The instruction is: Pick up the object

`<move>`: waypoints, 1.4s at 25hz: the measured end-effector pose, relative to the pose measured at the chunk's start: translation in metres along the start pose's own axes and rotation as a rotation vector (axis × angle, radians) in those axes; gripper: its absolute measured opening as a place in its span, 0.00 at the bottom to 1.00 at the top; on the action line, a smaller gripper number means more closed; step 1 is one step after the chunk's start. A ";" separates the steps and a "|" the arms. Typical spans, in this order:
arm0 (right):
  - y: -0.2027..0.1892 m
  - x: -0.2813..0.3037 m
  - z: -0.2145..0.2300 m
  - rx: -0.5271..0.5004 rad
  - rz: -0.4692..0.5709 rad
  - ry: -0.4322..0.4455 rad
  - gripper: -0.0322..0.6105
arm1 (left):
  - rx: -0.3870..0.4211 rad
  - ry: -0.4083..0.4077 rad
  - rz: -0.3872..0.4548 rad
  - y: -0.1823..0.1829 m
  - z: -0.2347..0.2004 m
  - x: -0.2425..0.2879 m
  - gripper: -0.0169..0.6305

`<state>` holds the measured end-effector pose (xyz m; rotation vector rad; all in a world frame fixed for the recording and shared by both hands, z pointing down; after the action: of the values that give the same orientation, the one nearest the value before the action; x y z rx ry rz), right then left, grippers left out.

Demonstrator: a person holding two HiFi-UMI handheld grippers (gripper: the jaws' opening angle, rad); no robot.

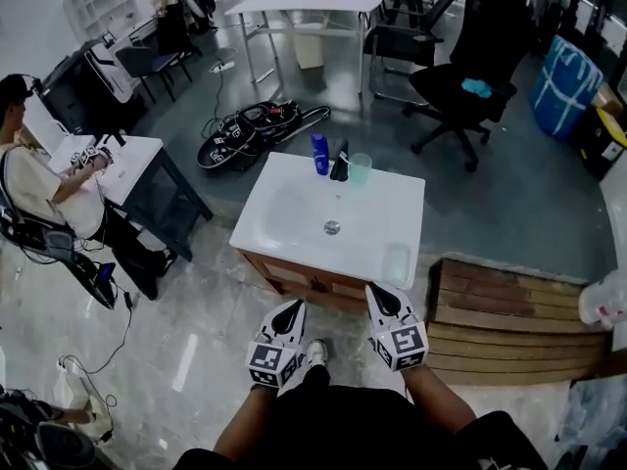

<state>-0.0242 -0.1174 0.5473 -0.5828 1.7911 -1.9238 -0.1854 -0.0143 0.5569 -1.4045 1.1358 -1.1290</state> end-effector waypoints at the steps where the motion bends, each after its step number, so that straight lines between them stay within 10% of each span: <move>1: 0.000 0.005 0.001 -0.004 -0.007 -0.009 0.08 | -0.005 -0.012 -0.001 0.001 -0.005 0.006 0.05; 17: 0.003 0.052 0.042 -0.033 -0.044 -0.262 0.08 | -0.004 -0.268 -0.011 0.011 -0.058 0.107 0.05; 35: -0.014 0.035 0.082 0.011 -0.110 -0.430 0.08 | -0.010 -0.383 -0.031 0.012 -0.057 0.155 0.05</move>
<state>-0.0060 -0.2033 0.5673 -1.0215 1.4984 -1.7097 -0.2214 -0.1758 0.5633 -1.5687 0.8481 -0.8286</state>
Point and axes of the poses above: the fingertips, and each gripper's own axes: x forward along the fingers, z to its right, y out of its top, the point moved 4 cm from there along -x, backward along the fingers, and after that the axes turned 11 degrees about z, right-handed, at the moved point
